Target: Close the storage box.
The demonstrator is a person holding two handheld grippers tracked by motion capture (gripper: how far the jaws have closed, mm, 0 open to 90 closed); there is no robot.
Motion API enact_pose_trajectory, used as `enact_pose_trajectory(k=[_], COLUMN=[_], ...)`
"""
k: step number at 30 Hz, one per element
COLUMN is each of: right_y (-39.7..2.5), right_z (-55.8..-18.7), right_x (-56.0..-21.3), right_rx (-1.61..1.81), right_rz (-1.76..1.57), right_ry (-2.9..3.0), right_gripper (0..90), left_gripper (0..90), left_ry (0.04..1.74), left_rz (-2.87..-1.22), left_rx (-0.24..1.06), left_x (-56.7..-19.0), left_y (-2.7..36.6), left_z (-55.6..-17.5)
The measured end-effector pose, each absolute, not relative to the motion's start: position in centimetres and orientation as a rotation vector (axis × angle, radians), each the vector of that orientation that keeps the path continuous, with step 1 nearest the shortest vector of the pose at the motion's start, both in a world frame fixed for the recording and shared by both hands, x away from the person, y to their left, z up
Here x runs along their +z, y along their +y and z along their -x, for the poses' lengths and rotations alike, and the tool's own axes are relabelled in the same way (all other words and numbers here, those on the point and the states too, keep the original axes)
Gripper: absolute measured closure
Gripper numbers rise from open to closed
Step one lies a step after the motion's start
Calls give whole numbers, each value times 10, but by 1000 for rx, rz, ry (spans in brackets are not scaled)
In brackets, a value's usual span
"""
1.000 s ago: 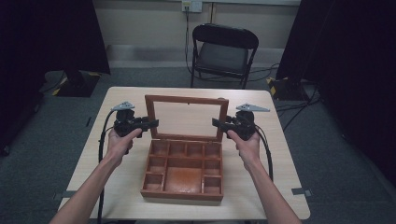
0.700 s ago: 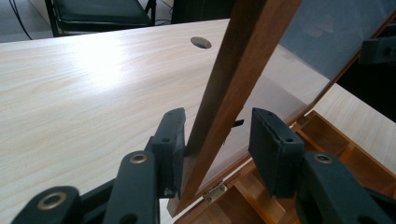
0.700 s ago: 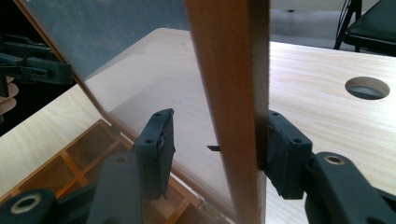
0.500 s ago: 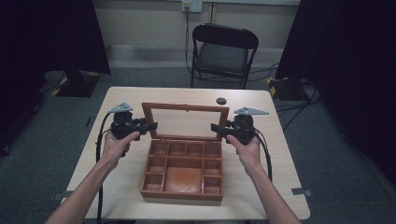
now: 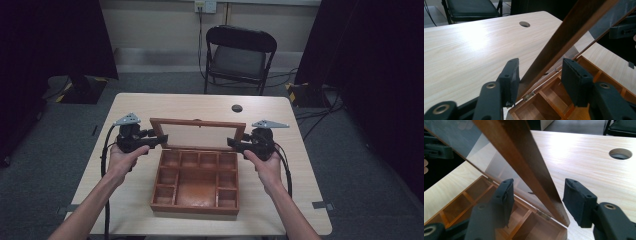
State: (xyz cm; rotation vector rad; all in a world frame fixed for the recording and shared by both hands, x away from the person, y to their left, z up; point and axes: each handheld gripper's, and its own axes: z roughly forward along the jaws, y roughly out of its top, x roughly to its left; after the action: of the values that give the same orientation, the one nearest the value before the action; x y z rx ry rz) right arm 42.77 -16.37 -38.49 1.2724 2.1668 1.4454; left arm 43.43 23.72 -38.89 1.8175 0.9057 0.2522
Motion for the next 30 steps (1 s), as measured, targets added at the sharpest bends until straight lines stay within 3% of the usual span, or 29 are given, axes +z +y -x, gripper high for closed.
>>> enact_pose_trajectory(k=[12,20,30], right_y=[-170,-171,-172], right_z=[-415,-413,-406], right_x=[-386,-390,-391], right_rx=[1410,1437,1430], right_rz=[-1277,-1287,-1293], right_ry=[2182,2190,2200], right_gripper=[398,440,438], left_gripper=[498,488,400], left_ry=[883,884,929], left_rz=[-1852,-1856,-1844], left_rx=[251,243,235], left_x=[-389,-391,-395], left_y=[238,238,238], left_z=[-422,-413,-408])
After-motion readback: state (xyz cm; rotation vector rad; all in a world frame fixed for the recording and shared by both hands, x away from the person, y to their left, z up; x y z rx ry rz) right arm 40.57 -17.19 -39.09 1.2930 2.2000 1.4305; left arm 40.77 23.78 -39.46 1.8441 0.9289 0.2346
